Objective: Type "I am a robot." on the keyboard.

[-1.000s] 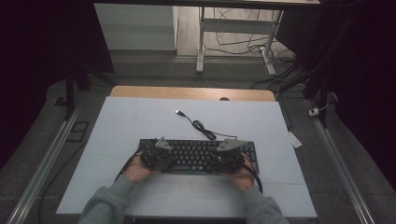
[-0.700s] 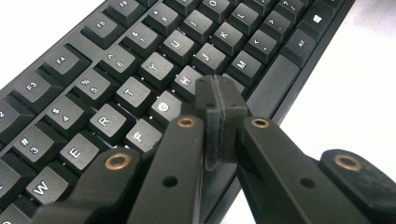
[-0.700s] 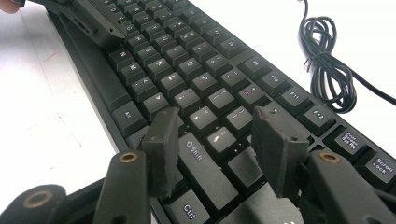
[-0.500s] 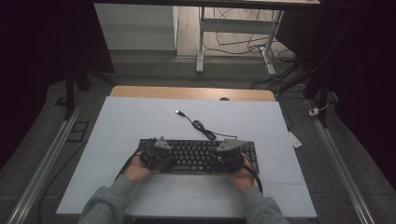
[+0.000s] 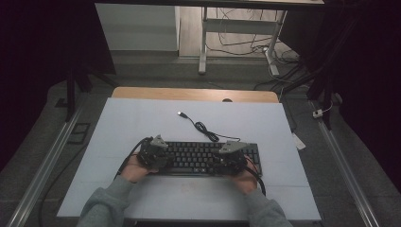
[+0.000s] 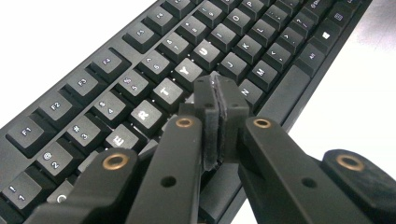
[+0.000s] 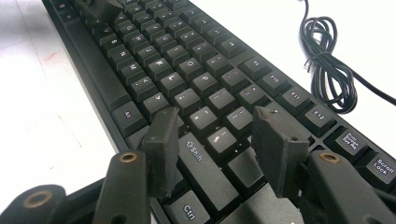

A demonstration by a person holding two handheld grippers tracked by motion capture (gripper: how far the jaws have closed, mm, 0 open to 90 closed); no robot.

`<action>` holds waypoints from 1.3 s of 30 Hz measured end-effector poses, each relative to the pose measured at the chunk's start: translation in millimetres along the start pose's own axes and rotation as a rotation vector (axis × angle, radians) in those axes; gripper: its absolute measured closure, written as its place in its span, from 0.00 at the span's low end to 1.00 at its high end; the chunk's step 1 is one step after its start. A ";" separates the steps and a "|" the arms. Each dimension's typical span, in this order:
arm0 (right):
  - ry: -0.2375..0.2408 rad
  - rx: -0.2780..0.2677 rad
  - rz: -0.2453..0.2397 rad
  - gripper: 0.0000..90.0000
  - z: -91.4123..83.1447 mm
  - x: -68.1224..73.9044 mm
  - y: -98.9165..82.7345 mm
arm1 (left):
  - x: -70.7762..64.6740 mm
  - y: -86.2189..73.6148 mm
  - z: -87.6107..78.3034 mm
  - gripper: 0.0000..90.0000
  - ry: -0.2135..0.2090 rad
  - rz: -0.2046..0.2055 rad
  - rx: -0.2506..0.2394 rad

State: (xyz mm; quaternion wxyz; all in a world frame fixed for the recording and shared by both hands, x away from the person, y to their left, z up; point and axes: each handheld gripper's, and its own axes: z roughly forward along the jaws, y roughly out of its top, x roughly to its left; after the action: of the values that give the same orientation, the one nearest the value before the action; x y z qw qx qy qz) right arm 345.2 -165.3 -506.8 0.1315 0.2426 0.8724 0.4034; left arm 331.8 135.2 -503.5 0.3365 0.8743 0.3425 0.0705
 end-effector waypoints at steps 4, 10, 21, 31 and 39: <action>-0.001 0.001 0.000 0.57 -0.1 -0.3 -0.1 | 0.8 -0.3 0.1 0.98 0.000 0.002 0.004; -0.003 0.008 -0.002 0.57 0.5 0.0 -0.2 | 0.7 -0.7 1.7 0.98 0.001 0.005 0.015; -0.008 0.009 -0.012 0.56 1.5 0.8 -0.2 | -0.3 -0.9 3.6 0.98 -0.002 0.019 0.029; -0.013 0.005 -0.014 0.56 1.1 0.7 0.0 | -0.9 -1.0 4.6 0.98 -0.006 0.022 0.037; -0.018 0.003 -0.014 0.57 0.6 0.4 0.1 | -1.5 -1.2 5.8 0.98 -0.009 0.026 0.042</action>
State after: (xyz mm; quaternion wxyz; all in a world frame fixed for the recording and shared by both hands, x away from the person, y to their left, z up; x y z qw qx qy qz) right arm 345.1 -164.6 -507.2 0.1416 0.2401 0.8736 0.3989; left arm 332.1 131.8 -508.5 0.3187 0.8859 0.3310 0.0637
